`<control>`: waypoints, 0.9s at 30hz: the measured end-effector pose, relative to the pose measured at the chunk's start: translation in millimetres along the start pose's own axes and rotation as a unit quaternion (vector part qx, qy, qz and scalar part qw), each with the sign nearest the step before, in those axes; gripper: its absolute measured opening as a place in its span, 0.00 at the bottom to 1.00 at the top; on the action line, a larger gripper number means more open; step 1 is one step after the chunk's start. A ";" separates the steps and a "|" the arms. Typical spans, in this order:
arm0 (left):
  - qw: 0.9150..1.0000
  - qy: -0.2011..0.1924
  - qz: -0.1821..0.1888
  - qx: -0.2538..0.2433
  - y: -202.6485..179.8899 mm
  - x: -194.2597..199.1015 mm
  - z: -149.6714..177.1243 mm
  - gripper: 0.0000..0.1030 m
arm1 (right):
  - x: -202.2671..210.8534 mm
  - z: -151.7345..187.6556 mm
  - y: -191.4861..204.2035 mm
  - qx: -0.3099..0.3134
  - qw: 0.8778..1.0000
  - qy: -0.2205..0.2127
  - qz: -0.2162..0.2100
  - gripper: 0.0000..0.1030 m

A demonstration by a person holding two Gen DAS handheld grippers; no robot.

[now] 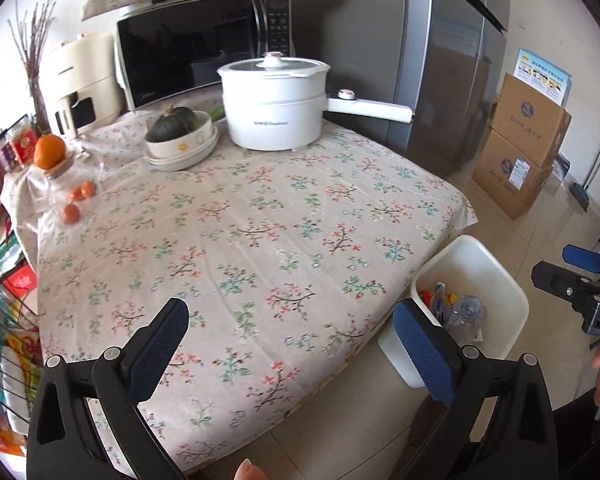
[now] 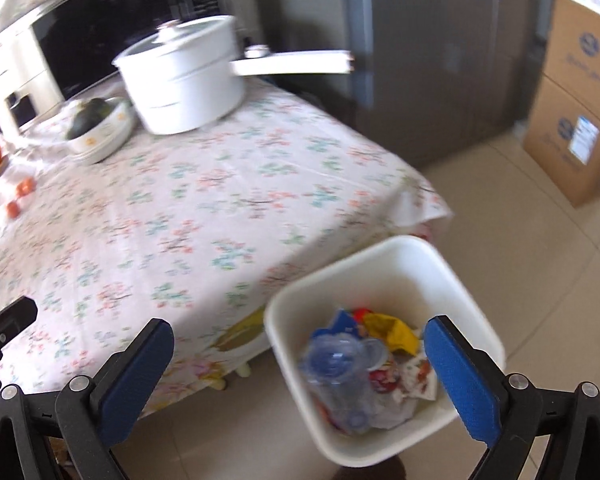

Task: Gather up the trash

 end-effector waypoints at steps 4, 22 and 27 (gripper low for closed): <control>1.000 -0.005 -0.020 0.020 30.6 13.3 7.5 1.00 | -7.3 2.3 45.8 0.054 0.998 0.000 -0.010 1.00; 0.994 0.002 -0.075 0.076 76.4 19.6 20.1 1.00 | -8.2 2.6 112.3 0.111 0.993 -0.046 -0.023 1.00; 0.994 0.001 -0.073 0.082 75.3 20.2 17.9 1.00 | -5.2 1.3 117.1 0.120 0.991 -0.057 -0.022 1.00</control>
Point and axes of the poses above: each gripper's, at about its wrist camera, not at the fingertips, and x roughly against the way its jaws point, y to its left, z to its underside, the point moved 3 cm from there along -x, roughly the way its jaws point, and after that the axes turned 9 degrees about -z, right-handed, at the moved point
